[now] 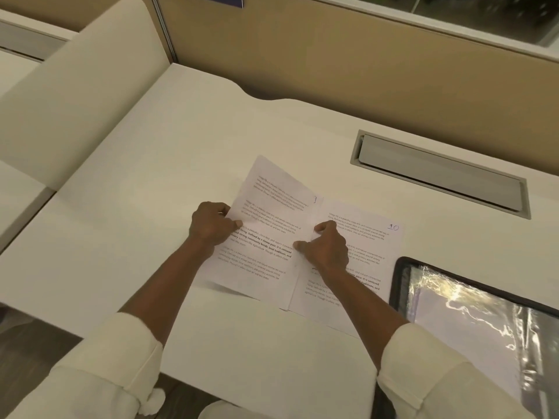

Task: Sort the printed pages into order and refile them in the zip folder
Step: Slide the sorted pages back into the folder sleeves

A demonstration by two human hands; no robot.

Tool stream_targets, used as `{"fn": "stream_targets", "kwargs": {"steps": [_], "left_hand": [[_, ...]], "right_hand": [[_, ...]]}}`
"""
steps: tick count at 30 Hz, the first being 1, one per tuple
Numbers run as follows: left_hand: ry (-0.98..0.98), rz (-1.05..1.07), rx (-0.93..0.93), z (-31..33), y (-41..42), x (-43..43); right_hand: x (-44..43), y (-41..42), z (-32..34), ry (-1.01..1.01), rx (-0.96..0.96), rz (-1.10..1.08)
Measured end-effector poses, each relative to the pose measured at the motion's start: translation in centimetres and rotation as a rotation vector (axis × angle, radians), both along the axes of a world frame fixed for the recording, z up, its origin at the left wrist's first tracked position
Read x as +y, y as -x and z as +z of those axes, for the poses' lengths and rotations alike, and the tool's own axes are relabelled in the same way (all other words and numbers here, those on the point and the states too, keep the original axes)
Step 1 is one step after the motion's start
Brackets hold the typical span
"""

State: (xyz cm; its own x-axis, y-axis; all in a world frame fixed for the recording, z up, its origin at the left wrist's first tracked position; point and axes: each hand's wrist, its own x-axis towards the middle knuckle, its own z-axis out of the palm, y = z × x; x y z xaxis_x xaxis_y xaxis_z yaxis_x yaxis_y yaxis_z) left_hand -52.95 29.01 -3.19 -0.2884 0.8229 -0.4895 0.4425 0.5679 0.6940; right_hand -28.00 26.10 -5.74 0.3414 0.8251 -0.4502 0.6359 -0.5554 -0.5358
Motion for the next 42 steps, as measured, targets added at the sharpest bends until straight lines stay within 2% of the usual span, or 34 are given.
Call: {"fn": "stream_targets", "kwargs": {"steps": [5,8,13,21,26,33,42], "left_hand": [[-0.077,0.035,-0.225,1.6,1.8,-2.2],[-0.094,0.070,-0.291,2.6,2.1,-3.5],[-0.086,0.086,-0.387,3.6,0.8,-4.9],[-0.072,0.037,-0.406,5.3,-4.0,-6.1],[-0.073,-0.062,-0.403,6.5,-9.1,-7.2],[-0.002,-0.285,-0.329,5.9,-17.5,-11.1],[-0.004,-0.343,-0.336,5.3,-29.0,-19.0]], "right_hand": [[-0.1,-0.1,0.3,-0.045,0.167,-0.127],[-0.5,-0.6,0.8,-0.074,0.431,-0.215],[-2.3,-2.4,2.1,-0.112,0.629,-0.160],[-7.7,-6.9,4.2,-0.260,0.702,-0.214],[-12.3,-10.5,5.3,-0.313,0.697,-0.287],[-19.0,-18.9,5.2,-0.320,0.640,-0.367],[-27.1,-30.2,5.1,-0.364,0.645,-0.437]]}}
